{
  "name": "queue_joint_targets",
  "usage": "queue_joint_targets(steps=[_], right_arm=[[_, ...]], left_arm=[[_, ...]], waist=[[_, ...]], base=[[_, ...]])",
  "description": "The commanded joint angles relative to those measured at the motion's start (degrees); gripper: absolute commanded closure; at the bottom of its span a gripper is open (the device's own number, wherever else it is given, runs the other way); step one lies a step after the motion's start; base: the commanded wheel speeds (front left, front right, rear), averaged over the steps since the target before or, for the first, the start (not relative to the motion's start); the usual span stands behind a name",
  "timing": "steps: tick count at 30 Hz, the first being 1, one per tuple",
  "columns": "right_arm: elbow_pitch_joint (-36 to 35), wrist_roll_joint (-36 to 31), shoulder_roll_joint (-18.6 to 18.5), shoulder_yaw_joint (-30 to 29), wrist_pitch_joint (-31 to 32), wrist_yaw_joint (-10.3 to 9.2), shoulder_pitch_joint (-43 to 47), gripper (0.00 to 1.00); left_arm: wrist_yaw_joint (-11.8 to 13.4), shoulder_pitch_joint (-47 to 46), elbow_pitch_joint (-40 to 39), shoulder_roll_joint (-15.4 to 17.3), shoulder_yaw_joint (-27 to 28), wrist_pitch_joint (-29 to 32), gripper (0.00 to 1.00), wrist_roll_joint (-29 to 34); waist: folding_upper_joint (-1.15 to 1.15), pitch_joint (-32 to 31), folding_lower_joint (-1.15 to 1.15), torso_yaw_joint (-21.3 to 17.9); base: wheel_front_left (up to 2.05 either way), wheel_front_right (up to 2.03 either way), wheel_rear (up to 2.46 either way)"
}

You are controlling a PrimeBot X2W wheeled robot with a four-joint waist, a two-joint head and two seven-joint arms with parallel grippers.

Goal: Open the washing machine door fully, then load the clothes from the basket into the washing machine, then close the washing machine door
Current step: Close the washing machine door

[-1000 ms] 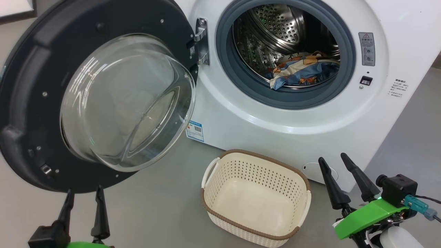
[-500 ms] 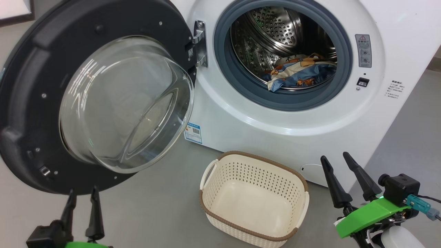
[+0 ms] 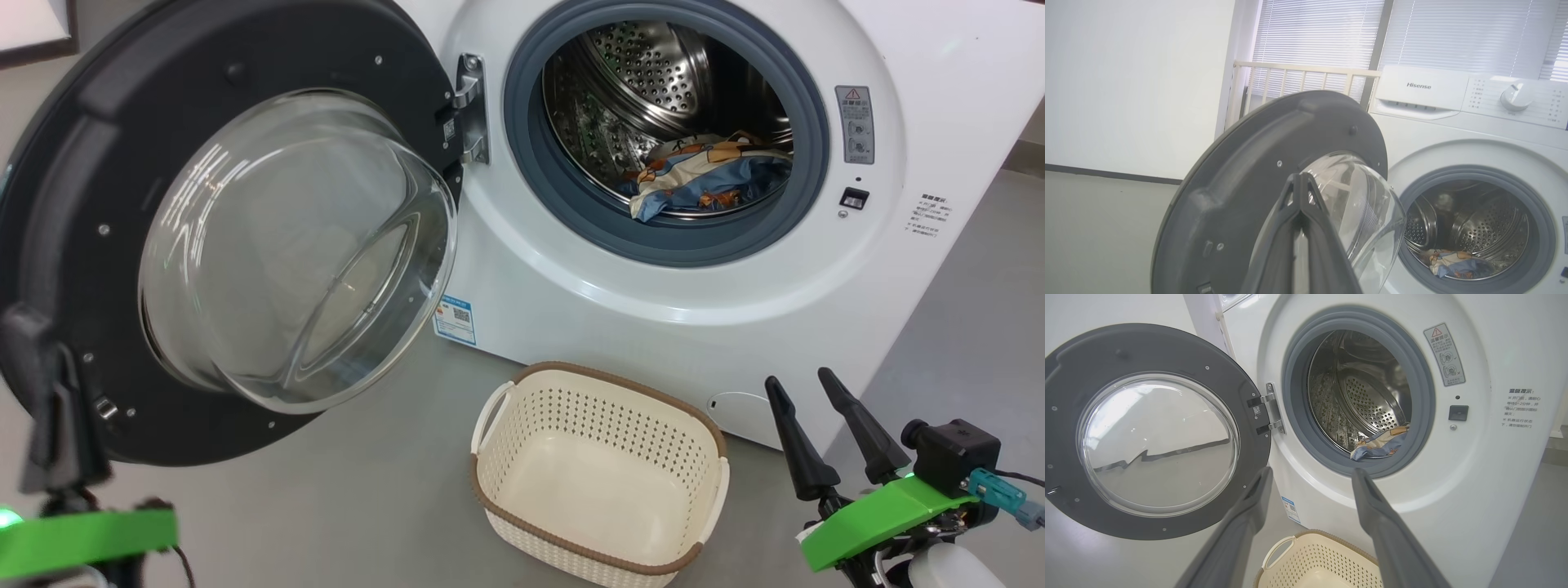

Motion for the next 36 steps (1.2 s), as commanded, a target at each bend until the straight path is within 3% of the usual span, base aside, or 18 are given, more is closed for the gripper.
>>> queue_joint_targets(steps=[1,10,17,28,36], right_arm=[[-1.4,0.4,-1.2,0.8,-0.5,0.25,0.1,0.0],[-1.6,0.4,-2.7,2.0,-0.5,0.25,-0.6,0.0],[-1.3,0.7,-4.8,2.8,-0.5,0.25,-1.5,0.0],[-1.5,1.3,-8.7,4.2,-0.5,0.25,-2.9,0.0],[-2.0,2.0,-10.9,5.0,-0.5,0.25,-2.8,0.0]], left_arm=[[-0.7,-3.9,-3.6,2.2,2.9,1.1,1.0,-2.2],[-2.5,-15.3,-6.8,8.5,9.8,8.7,1.0,-18.6],[-1.8,-24.9,6.4,11.9,21.4,13.1,1.0,-36.9],[0.5,-29.6,32.1,20.0,33.0,18.3,1.0,-48.7],[-0.5,-30.6,42.1,23.1,33.4,21.7,1.0,-50.1]], waist=[[0.0,-0.1,0.0,0.0],[0.0,1.2,0.0,-1.7],[0.0,3.0,0.0,-4.8],[0.0,4.9,0.0,-9.0],[0.0,6.2,0.0,-10.8]], base=[[0.0,0.0,0.0],[0.0,0.0,0.0],[0.0,0.0,0.0],[0.0,0.0,0.0],[0.0,0.0,0.0]])
